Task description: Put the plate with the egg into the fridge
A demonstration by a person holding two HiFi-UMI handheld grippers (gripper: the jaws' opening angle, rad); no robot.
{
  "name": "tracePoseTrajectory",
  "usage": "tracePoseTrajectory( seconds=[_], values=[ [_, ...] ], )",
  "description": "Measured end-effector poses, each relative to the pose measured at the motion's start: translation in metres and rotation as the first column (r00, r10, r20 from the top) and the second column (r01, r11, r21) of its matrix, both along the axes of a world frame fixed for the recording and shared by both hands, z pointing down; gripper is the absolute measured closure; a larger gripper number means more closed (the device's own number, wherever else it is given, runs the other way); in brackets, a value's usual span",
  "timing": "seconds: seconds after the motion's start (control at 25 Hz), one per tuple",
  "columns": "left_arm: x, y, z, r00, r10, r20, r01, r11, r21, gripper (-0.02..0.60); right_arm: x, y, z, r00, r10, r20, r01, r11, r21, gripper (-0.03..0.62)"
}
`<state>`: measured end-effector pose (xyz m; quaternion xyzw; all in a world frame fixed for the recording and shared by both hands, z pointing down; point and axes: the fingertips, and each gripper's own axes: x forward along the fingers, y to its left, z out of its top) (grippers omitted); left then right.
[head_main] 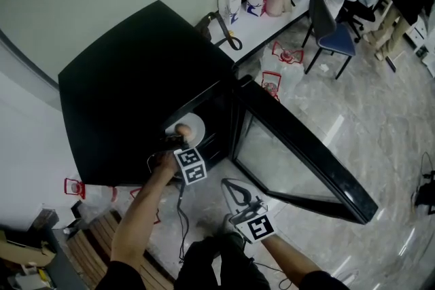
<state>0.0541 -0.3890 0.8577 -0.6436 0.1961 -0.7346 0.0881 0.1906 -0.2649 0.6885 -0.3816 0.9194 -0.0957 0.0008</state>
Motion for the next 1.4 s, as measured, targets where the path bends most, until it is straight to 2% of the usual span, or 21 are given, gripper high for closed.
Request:
tracePoseTrajectory(
  seconds=[0.16, 0.32, 0.44, 0.52, 0.6, 0.68, 0.76, 0.84, 0.88, 0.92, 1.04, 1.08, 1.16, 1.24, 1.28, 1.32, 1.4],
  values=[
    [-0.003, 0.008, 0.002, 0.999, 0.004, 0.035, 0.000, 0.992, -0.124, 0.495, 0.002, 0.001, -0.002, 1.000, -0.008, -0.003, 0.008, 1.000, 0.005, 0.588],
    [-0.007, 0.014, 0.002, 0.998, -0.006, 0.066, 0.020, 0.975, -0.221, 0.488, 0.003, 0.001, -0.002, 1.000, -0.013, -0.001, 0.013, 1.000, -0.003, 0.588],
    [-0.011, 0.017, 0.002, 0.997, -0.023, 0.080, 0.043, 0.964, -0.262, 0.488, 0.005, 0.002, -0.003, 1.000, -0.015, -0.001, 0.015, 1.000, -0.004, 0.588],
    [-0.014, 0.017, -0.003, 0.996, -0.029, 0.085, 0.049, 0.969, -0.243, 0.488, 0.006, 0.002, -0.003, 1.000, -0.014, -0.005, 0.014, 1.000, -0.002, 0.588],
    [-0.010, 0.014, -0.010, 0.998, -0.046, 0.047, 0.054, 0.983, -0.178, 0.488, 0.008, 0.001, -0.003, 1.000, -0.006, -0.004, 0.006, 1.000, -0.002, 0.588],
    [0.000, 0.015, -0.025, 0.995, -0.083, -0.060, 0.078, 0.994, -0.077, 0.489, 0.008, -0.001, -0.007, 1.000, 0.008, 0.005, -0.008, 1.000, -0.009, 0.588],
    [0.012, 0.024, -0.048, 0.970, -0.124, -0.210, 0.127, 0.992, 0.002, 0.489, 0.008, -0.002, -0.015, 1.000, 0.025, 0.015, -0.025, 1.000, -0.018, 0.588],
    [0.023, 0.038, -0.077, 0.918, -0.136, -0.372, 0.180, 0.980, 0.085, 0.497, 0.009, -0.004, -0.026, 0.999, 0.046, 0.027, -0.045, 0.999, -0.019, 0.588],
    [0.027, 0.045, -0.094, 0.884, -0.123, -0.450, 0.207, 0.968, 0.141, 0.528, 0.009, -0.005, -0.033, 0.998, 0.058, 0.034, -0.058, 0.998, -0.011, 0.588],
    [0.030, 0.053, -0.113, 0.847, -0.100, -0.522, 0.235, 0.951, 0.199, 0.560, 0.009, -0.005, -0.042, 0.997, 0.072, 0.041, -0.073, 0.997, 0.005, 0.588],
    [0.037, 0.087, -0.174, 0.720, -0.017, -0.694, 0.324, 0.892, 0.315, 0.571, 0.004, 0.006, -0.068, 0.993, 0.104, 0.063, -0.107, 0.994, 0.037, 0.588],
    [0.038, 0.101, -0.194, 0.667, 0.006, -0.745, 0.359, 0.874, 0.328, 0.571, 0.000, 0.013, -0.075, 0.992, 0.109, 0.067, -0.111, 0.993, 0.038, 0.586],
    [0.038, 0.131, -0.229, 0.541, 0.038, -0.840, 0.435, 0.842, 0.318, 0.571, -0.010, 0.032, -0.092, 0.990, 0.119, 0.073, -0.123, 0.991, 0.060, 0.586],
    [0.037, 0.160, -0.258, 0.414, 0.075, -0.907, 0.493, 0.819, 0.293, 0.571, -0.022, 0.053, -0.109, 0.991, 0.126, 0.051, -0.129, 0.989, 0.078, 0.586],
    [0.035, 0.175, -0.271, 0.365, 0.097, -0.926, 0.510, 0.811, 0.286, 0.571, -0.028, 0.065, -0.117, 0.992, 0.125, 0.034, -0.128, 0.988, 0.083, 0.588],
    [0.034, 0.190, -0.282, 0.328, 0.120, -0.937, 0.521, 0.805, 0.285, 0.571, -0.035, 0.077, -0.124, 0.992, 0.123, 0.021, -0.125, 0.988, 0.089, 0.588],
    [0.031, 0.217, -0.303, 0.288, 0.159, -0.944, 0.527, 0.797, 0.295, 0.571, -0.047, 0.100, -0.138, 0.993, 0.122, 0.008, -0.122, 0.986, 0.110, 0.588]
  ],
)
